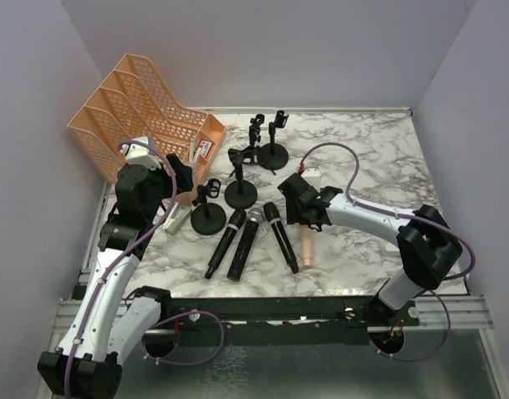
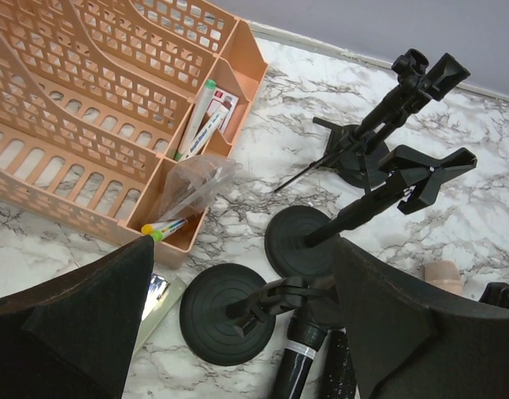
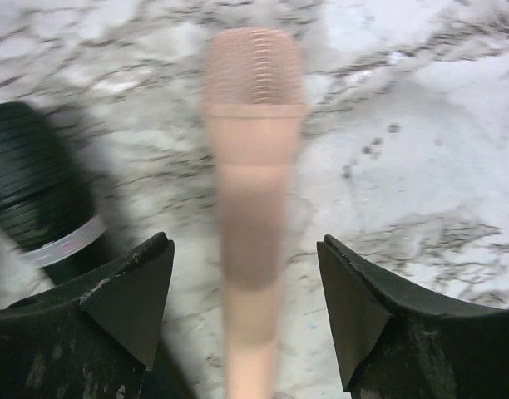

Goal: Attach the microphones to the stand

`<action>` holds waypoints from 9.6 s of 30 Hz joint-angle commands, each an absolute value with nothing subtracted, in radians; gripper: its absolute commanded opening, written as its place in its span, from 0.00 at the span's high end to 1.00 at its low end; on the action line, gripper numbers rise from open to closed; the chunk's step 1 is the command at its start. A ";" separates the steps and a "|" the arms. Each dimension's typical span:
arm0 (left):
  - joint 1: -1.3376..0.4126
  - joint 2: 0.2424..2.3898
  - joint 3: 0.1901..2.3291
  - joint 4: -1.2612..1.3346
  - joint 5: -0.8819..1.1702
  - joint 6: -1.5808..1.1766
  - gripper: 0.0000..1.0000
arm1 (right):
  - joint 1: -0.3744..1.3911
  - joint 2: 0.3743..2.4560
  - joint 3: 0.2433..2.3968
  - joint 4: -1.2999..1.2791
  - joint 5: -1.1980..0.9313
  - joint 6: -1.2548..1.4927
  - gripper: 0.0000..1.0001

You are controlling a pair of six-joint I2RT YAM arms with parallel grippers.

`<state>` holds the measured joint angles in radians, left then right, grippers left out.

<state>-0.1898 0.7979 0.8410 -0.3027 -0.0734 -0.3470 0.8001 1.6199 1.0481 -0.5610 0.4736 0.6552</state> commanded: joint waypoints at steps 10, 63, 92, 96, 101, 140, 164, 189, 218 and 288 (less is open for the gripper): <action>-0.192 0.806 0.830 -0.297 -0.092 -0.339 0.13 | 0.707 1.681 0.961 -0.498 0.409 0.650 0.27; -0.195 1.087 0.888 -0.515 0.631 0.740 0.59 | 0.658 1.481 0.837 -0.272 0.219 0.555 0.67; -0.195 0.954 0.891 -0.305 0.436 0.546 1.00 | 0.658 1.393 0.843 -0.287 0.264 0.549 0.67; -0.195 0.928 0.941 -0.322 0.542 0.477 1.00 | 0.658 1.345 0.850 -0.306 0.323 0.554 0.67; -0.202 0.919 0.992 -0.310 0.714 0.372 1.00 | 0.658 1.274 0.863 -0.329 0.436 0.552 0.68; -0.894 1.736 1.281 0.283 0.268 0.130 1.00 | 0.511 0.846 0.825 -0.338 0.652 0.444 0.66; -0.860 1.778 1.278 0.295 0.361 0.145 0.51 | 0.511 0.886 0.890 0.449 0.450 0.021 0.77; -0.853 1.792 1.240 0.280 0.404 0.176 0.91 | 0.511 0.947 0.718 0.543 0.462 0.031 0.99; -0.853 1.819 1.238 0.275 0.370 0.132 0.98 | 0.511 0.928 0.444 0.800 0.381 0.113 0.99; -0.853 1.876 1.218 0.270 0.363 0.115 1.00 | 0.549 1.302 0.244 0.780 0.299 0.286 0.99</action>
<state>-0.8413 1.8004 1.2469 0.3195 0.3798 0.0925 0.4541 1.1801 0.3195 1.2026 0.4500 0.3199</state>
